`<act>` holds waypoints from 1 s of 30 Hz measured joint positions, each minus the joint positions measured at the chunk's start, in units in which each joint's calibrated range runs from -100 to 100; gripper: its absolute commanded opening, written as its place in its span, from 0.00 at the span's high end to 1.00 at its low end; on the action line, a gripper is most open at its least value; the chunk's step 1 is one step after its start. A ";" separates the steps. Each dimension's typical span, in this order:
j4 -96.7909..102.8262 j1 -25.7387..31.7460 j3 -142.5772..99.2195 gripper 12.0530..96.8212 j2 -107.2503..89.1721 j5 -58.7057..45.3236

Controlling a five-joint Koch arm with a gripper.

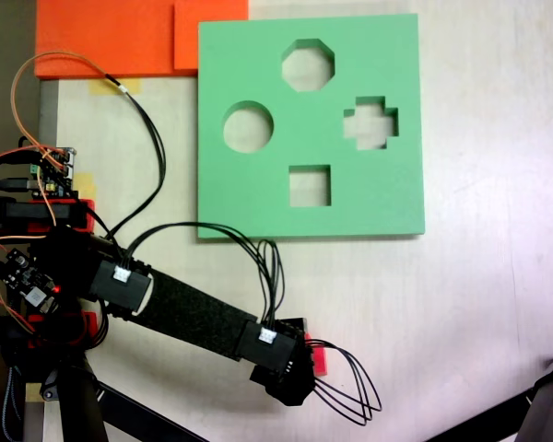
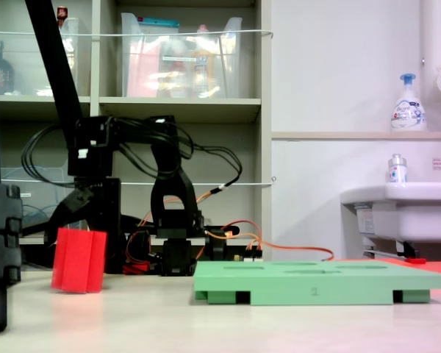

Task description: Put the cross columnar block into the corresponding hole

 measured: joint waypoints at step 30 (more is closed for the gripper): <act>-10.38 26.96 -13.82 0.73 -67.44 25.35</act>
